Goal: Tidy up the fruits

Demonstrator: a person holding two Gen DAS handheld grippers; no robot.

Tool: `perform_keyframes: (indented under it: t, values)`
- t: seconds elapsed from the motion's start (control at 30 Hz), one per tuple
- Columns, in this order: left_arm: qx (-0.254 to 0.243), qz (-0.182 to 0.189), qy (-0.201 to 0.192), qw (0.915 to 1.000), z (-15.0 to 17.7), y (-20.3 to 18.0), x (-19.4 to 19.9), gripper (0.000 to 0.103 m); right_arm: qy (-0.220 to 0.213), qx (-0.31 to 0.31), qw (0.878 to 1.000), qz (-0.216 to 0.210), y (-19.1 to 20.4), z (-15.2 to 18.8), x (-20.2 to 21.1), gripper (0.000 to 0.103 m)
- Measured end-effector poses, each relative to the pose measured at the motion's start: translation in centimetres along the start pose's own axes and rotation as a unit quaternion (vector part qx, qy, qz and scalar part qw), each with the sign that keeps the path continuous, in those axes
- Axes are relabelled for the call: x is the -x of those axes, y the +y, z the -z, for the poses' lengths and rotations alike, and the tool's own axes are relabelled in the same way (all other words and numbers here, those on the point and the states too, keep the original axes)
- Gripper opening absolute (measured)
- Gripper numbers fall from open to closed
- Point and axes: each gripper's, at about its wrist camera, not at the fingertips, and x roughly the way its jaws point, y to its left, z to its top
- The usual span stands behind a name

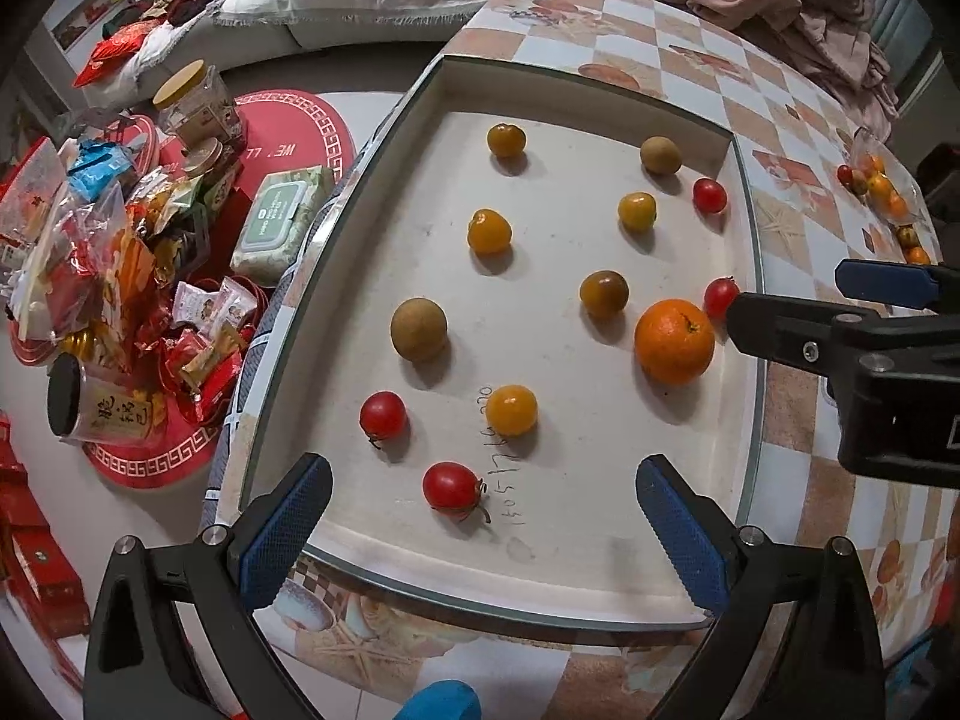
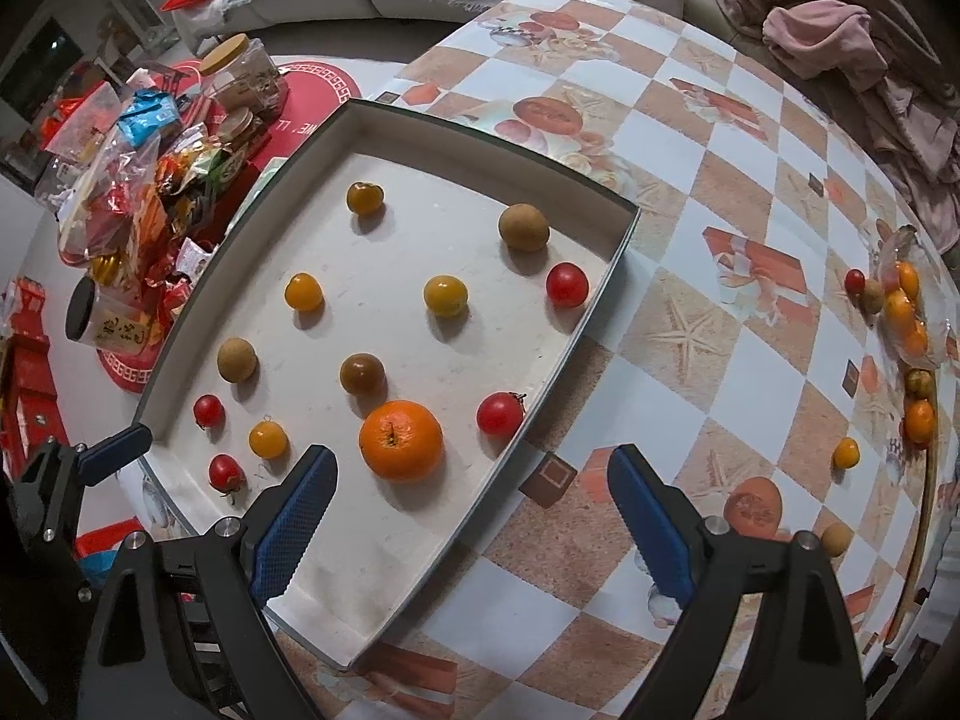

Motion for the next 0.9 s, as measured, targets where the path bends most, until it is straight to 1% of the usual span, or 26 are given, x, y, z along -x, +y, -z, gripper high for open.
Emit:
perform_keyframes:
  t: [0.3,0.53,0.67,0.8,0.9]
  values:
    - [-0.002,0.000,-0.006,1.0000,-0.17,-0.30,0.29,0.102,-0.001,-0.004,1.000,0.001,-0.18,-0.05,0.15,0.093]
    - [-0.007,-0.008,-0.010,0.9999,-0.18,-0.59,0.45,0.102,0.002,-0.009,1.000,-0.006,-0.29,0.06,0.13,0.093]
    - [0.000,-0.005,-0.006,1.0000,-0.20,-0.42,0.39,0.102,0.001,-0.011,1.000,-0.006,-0.33,0.13,0.16,0.093]
    - [0.002,-0.025,-0.002,0.9997,-0.27,-0.31,0.31,0.102,0.003,-0.013,1.000,-0.011,-0.41,0.16,0.09,0.093]
    - [0.006,-0.025,-0.001,0.9997,-0.31,-0.22,0.43,0.102,0.004,-0.013,1.000,-0.013,-0.42,0.22,0.07,0.093]
